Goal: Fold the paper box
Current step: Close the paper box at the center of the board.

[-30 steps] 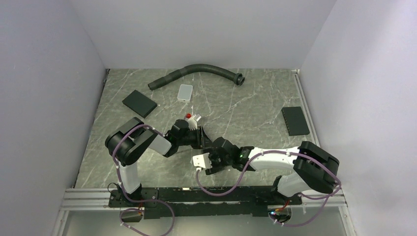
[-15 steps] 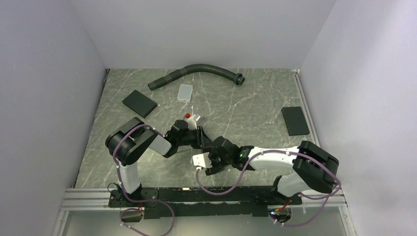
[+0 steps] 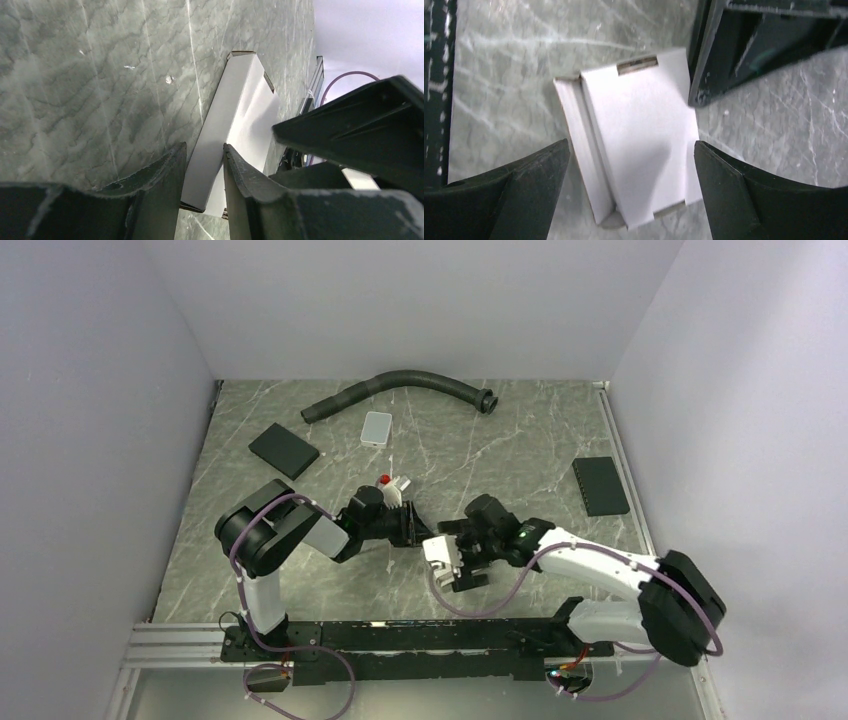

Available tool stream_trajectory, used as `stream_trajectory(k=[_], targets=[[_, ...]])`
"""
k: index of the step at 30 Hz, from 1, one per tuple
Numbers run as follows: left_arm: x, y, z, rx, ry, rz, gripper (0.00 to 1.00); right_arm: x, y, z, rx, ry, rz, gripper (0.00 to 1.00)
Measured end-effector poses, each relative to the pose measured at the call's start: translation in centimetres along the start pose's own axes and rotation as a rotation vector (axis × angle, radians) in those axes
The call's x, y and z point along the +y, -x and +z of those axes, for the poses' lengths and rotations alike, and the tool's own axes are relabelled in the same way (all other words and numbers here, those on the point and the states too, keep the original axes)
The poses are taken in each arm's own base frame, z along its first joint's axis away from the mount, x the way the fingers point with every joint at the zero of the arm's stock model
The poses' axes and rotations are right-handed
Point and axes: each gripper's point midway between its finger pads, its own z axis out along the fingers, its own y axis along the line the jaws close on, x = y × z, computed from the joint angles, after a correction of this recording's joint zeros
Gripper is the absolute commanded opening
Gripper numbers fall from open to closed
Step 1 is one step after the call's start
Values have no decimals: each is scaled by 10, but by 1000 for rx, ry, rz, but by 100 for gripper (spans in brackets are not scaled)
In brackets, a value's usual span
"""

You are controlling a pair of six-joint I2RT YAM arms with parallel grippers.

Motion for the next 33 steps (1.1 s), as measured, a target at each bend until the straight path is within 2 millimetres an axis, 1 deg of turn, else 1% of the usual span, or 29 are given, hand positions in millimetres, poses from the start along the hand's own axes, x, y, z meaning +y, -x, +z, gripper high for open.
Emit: stream_trajectory(k=[3, 6, 9, 11, 14, 15, 24, 27, 33], targets=[[-1, -1, 0, 5, -2, 1, 41, 1, -10, -17, 8, 11, -30, 100], [-1, -1, 0, 9, -1, 0, 42, 4, -24, -31, 26, 17, -62, 100], [-2, 0, 0, 13, 2, 1, 42, 9, -44, -44, 63, 13, -87, 100], [-2, -1, 0, 19, 6, 5, 42, 14, -54, -46, 81, 19, -103, 100], [-2, -1, 0, 26, 9, 15, 42, 27, -74, -42, 123, 45, -127, 100], [-3, -2, -1, 31, 11, 14, 42, 28, -76, -41, 126, 48, -136, 99], [-4, -5, -1, 51, 4, 34, 41, -5, -79, -40, 138, -81, -221, 94], [-4, -5, -1, 58, 1, 35, 41, -12, -80, -39, 147, -111, -239, 89], [-5, -7, -1, 72, -5, 48, 41, -17, -84, -38, 163, -129, -271, 74]])
